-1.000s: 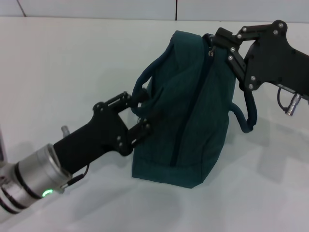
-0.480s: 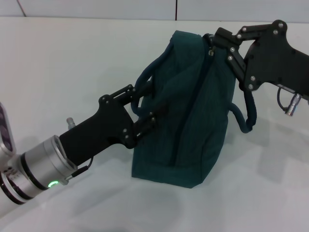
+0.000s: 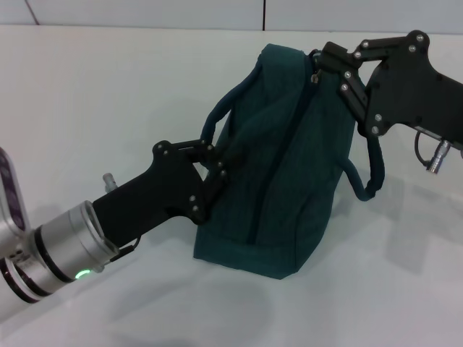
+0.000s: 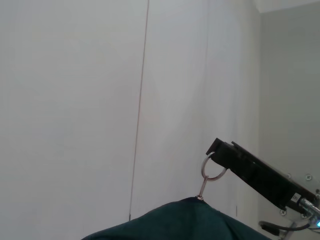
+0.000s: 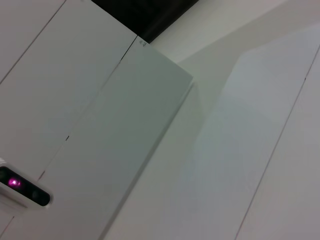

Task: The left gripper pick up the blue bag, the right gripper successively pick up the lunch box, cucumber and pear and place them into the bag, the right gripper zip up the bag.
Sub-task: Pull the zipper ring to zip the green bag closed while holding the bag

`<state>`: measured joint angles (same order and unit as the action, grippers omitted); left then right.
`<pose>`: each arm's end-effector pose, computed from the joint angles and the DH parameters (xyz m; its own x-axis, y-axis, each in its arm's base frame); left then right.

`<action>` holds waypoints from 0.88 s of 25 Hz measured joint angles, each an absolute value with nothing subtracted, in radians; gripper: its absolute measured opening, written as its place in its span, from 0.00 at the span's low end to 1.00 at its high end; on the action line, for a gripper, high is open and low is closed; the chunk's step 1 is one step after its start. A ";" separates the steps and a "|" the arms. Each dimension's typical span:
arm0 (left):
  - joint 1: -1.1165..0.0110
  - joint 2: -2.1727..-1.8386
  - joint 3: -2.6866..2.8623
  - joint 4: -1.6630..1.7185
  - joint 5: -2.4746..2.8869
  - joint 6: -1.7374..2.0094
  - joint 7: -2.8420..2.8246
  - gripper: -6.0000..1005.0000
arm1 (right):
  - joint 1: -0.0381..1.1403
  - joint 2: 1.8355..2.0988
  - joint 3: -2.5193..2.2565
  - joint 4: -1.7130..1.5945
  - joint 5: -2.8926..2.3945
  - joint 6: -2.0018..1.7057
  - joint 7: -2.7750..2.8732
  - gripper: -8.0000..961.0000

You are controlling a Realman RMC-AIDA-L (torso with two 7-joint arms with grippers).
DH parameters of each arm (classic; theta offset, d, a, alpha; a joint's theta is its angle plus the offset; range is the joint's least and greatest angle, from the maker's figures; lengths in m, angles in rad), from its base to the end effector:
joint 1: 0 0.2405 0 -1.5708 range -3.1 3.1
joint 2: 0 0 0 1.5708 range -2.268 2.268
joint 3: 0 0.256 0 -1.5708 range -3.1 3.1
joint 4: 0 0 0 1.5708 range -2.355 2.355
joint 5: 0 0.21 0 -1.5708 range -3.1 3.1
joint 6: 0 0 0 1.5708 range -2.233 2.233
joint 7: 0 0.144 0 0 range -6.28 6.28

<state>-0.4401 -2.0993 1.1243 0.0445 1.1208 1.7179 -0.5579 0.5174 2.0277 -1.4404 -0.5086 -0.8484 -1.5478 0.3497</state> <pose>-0.2557 0.2517 -0.0560 0.5380 -0.0330 0.8423 0.4055 -0.8659 -0.2929 0.1784 0.3311 -0.0085 0.5523 0.5972 -0.5816 0.0963 -0.7388 -0.6671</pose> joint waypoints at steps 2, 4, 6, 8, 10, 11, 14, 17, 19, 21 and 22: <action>-0.440 -2.098 1.126 0.046 1.125 1.724 -0.553 0.22 | 0.518 2.028 -1.440 -0.507 -0.848 -1.548 0.350 0.03; -0.440 -2.097 1.134 0.055 1.151 1.735 -0.536 0.17 | 0.517 2.028 -1.442 -0.506 -0.848 -1.550 0.353 0.03; -0.438 -2.096 1.145 0.070 1.180 1.746 -0.512 0.12 | 0.514 2.028 -1.450 -0.505 -0.846 -1.551 0.357 0.03; -0.433 -2.098 1.154 0.081 1.197 1.753 -0.488 0.06 | 0.513 2.028 -1.463 -0.503 -0.833 -1.551 0.360 0.03; -0.431 -2.098 1.153 0.080 1.195 1.754 -0.482 0.06 | 0.510 2.028 -1.469 -0.499 -0.814 -1.551 0.371 0.03; -0.431 -2.098 1.152 0.079 1.194 1.754 -0.481 0.06 | 0.509 2.028 -1.470 -0.497 -0.805 -1.551 0.379 0.03; -0.429 -2.095 1.144 0.077 1.191 1.754 -0.481 0.06 | 0.508 2.025 -1.466 -0.493 -0.788 -1.545 0.434 0.03; -0.412 -2.093 1.120 0.084 1.186 1.749 -0.481 0.06 | 0.508 2.019 -1.455 -0.491 -0.787 -1.526 0.503 0.03; -0.399 -2.089 1.104 0.088 1.185 1.747 -0.481 0.06 | 0.508 2.016 -1.443 -0.491 -0.787 -1.514 0.542 0.03; -0.389 -2.087 1.101 0.097 1.184 1.745 -0.480 0.06 | 0.508 2.015 -1.427 -0.490 -0.789 -1.497 0.582 0.03; -0.382 -2.086 1.101 0.105 1.183 1.743 -0.479 0.06 | 0.508 2.015 -1.423 -0.487 -0.789 -1.486 0.593 0.03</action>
